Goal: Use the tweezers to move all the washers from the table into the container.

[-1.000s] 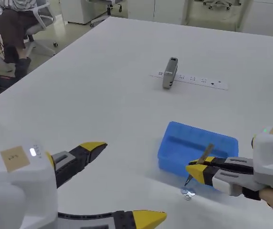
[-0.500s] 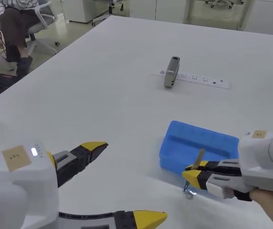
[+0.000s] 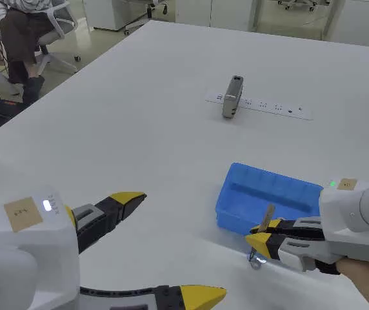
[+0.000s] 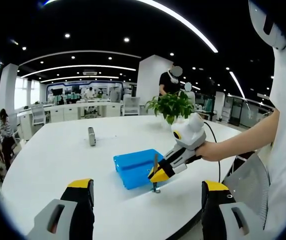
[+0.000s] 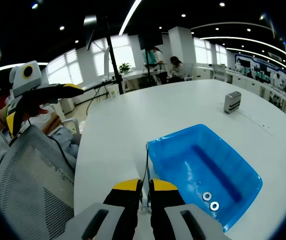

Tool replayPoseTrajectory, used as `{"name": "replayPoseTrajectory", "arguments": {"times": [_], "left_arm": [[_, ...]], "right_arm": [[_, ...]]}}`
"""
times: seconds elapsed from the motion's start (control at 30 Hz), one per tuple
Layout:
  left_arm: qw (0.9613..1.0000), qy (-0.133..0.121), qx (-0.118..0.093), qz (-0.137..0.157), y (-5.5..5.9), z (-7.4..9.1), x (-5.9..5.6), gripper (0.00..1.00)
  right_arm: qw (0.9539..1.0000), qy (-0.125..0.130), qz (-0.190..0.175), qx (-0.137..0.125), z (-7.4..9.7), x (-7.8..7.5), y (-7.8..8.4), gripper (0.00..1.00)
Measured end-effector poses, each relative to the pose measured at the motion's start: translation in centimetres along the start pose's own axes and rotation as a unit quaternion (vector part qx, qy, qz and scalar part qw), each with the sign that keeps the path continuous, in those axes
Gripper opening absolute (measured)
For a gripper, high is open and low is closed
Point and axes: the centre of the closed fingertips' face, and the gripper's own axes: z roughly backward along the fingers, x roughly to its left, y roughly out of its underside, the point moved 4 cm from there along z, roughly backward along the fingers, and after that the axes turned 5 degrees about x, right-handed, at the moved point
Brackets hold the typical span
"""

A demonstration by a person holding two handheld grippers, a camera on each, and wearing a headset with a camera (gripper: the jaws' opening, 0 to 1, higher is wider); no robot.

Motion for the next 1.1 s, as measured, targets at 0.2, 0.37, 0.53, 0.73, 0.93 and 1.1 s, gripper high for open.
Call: {"name": "replayPoseTrajectory", "arguments": {"times": [0.2,0.37,0.53,0.73,0.93,1.1], "left_arm": [[1.0000,0.001,0.000,-0.001,-0.1,0.0,-0.1,0.91],[1.0000,0.003,-0.002,0.000,-0.2,-0.1,-0.1,0.91],[1.0000,0.005,-0.004,-0.001,-0.3,-0.2,-0.1,0.91],[1.0000,0.006,-0.005,-0.001,-0.4,-0.2,-0.2,0.91],[0.9999,0.008,-0.005,-0.003,-0.4,-0.2,-0.2,0.91],[0.9999,0.009,-0.006,-0.004,-0.5,-0.1,-0.2,0.91]], "right_arm": [[0.9999,0.003,0.016,0.000,0.1,0.1,0.0,0.03],[0.9999,-0.001,0.008,-0.012,0.5,0.2,-0.4,0.03],[0.9995,-0.007,0.004,-0.030,1.4,0.7,-1.1,0.03],[0.9974,-0.024,-0.025,-0.064,2.6,1.0,-1.9,0.03],[0.9932,-0.037,-0.053,-0.097,3.9,1.1,-2.8,0.03],[0.9915,-0.038,-0.063,-0.107,4.6,1.1,-3.0,0.03]]}}
